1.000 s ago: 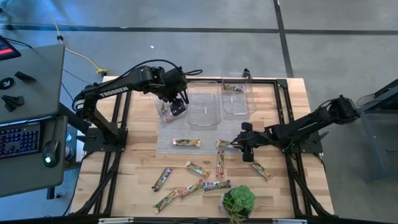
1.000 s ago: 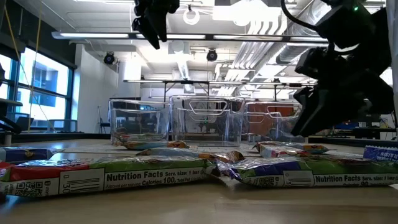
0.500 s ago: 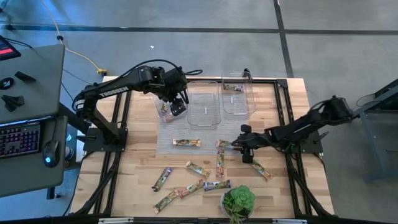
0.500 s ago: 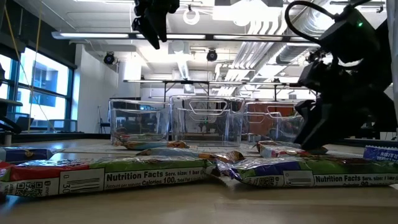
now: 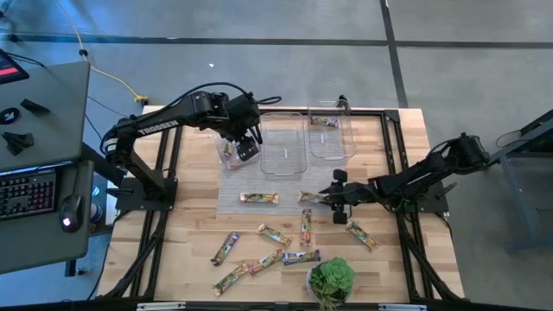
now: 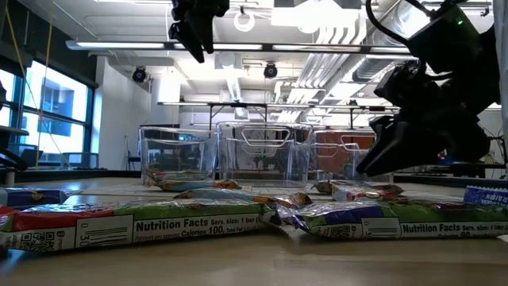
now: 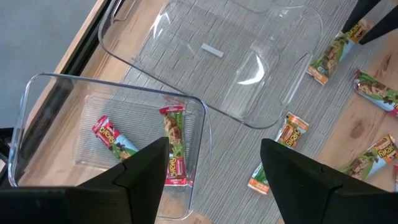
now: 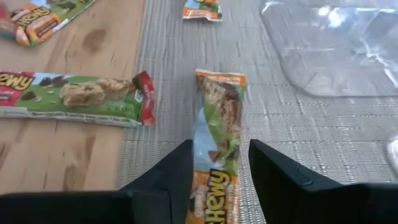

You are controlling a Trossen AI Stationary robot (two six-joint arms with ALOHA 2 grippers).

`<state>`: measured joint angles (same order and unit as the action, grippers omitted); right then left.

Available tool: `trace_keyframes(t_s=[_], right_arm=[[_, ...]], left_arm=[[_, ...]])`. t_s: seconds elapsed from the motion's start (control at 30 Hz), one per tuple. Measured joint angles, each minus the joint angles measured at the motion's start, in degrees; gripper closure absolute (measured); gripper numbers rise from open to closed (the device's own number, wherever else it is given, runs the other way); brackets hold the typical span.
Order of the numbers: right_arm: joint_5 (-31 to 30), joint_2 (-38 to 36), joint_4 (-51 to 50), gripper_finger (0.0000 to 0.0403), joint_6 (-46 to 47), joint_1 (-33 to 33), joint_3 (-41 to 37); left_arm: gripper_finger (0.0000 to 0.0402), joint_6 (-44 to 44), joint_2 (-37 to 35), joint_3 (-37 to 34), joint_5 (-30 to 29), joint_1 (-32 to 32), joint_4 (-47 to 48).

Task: Pick and place Granola Bars by type
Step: Put the orange granola bar into the middle transparent bin

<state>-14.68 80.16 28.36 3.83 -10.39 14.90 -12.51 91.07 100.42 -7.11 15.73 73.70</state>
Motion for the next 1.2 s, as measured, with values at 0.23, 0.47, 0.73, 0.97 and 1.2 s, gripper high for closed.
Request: trace_keyframes(t_s=[0.23, 0.47, 0.73, 0.97, 1.2], right_arm=[[0.73, 0.00, 0.04, 0.0263, 4.58, 0.02, 0.02], [3.02, 0.15, -0.35, 0.0262, 3.74, 0.01, 0.04], [0.52, 0.15, -0.20, 0.0262, 4.87, 2.40, 0.04], [4.53, 0.15, -0.20, 0.0262, 4.89, 4.66, 0.04], [4.16, 0.15, -0.20, 0.0262, 3.11, 5.20, 0.05]], left_arm=[[0.0153, 0.00, 0.00, 0.00, 0.01, 0.00, 0.61], [0.0153, 0.21, 0.00, 0.00, 0.02, 0.00, 1.21], [0.0153, 0.22, 0.00, 0.00, 0.03, 0.00, 1.41], [0.0153, 0.22, 0.00, 0.00, 0.04, 0.00, 1.41], [0.0153, 0.22, 0.00, 0.00, 0.06, -0.01, 1.41]])
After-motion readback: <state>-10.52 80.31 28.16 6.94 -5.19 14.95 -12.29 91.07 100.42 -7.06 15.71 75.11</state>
